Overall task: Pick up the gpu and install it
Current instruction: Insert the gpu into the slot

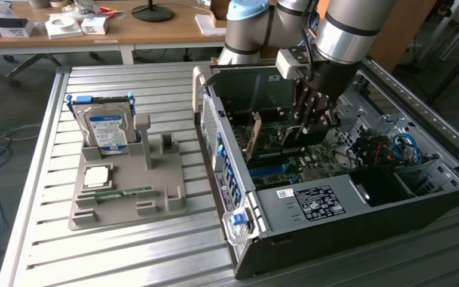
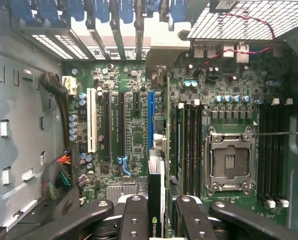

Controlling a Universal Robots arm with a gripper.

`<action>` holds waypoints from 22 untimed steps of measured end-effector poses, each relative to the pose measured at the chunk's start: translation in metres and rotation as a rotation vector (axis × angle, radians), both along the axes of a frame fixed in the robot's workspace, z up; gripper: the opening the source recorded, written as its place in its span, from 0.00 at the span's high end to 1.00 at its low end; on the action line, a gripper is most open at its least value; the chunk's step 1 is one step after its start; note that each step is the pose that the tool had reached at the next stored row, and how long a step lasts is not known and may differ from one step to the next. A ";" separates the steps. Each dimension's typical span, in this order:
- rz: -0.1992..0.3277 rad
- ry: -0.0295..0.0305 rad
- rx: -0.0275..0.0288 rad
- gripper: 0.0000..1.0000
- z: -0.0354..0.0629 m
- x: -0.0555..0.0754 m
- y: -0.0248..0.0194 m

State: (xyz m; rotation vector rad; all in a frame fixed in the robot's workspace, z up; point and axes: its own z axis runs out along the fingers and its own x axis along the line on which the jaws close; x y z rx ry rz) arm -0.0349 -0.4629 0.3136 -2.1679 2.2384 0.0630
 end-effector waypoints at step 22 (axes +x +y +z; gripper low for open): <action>0.047 0.0002 -0.0005 0.74 -0.0036 -0.002 -0.0001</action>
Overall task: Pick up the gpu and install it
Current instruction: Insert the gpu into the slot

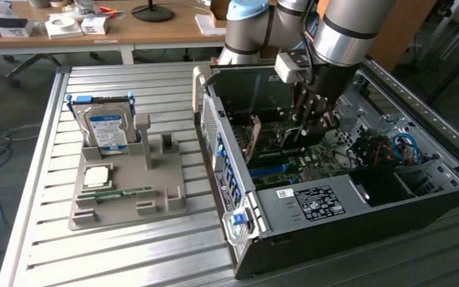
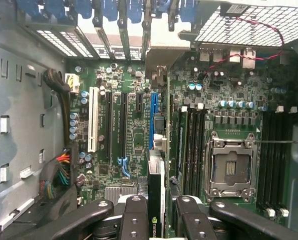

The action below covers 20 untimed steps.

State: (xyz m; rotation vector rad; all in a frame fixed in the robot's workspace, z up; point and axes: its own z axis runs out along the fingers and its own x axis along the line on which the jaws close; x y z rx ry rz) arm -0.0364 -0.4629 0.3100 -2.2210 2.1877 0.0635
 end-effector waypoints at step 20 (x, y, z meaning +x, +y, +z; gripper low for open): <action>0.019 -0.0001 0.0001 0.74 -0.0091 -0.011 0.0000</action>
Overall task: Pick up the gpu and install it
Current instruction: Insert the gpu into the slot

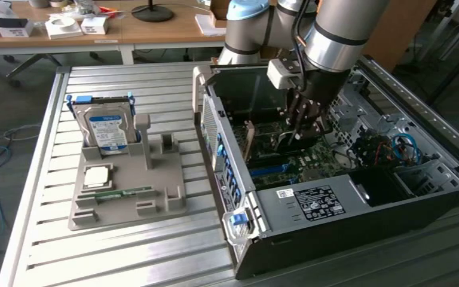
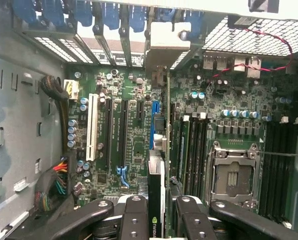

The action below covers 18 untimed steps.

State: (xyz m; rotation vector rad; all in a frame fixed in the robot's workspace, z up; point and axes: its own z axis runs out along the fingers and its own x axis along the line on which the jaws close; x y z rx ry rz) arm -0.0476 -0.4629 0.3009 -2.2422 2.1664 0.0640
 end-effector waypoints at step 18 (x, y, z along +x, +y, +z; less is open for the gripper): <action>0.010 0.0000 0.0001 0.74 -0.0132 -0.002 0.0000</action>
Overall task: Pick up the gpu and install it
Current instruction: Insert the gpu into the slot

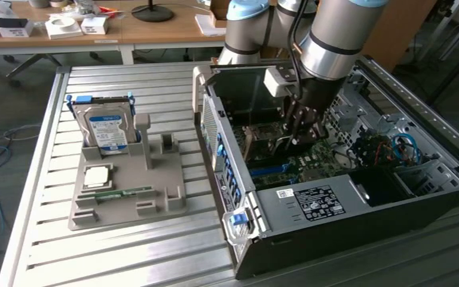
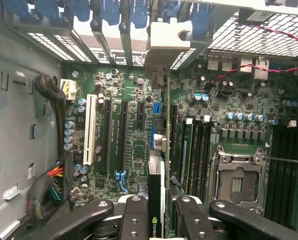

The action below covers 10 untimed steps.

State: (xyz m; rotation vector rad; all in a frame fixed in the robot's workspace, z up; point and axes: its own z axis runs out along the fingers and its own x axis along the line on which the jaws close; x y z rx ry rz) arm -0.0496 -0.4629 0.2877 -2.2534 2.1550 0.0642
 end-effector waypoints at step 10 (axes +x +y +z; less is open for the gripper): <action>0.000 0.0001 -0.0002 0.74 -0.0035 -0.005 0.0006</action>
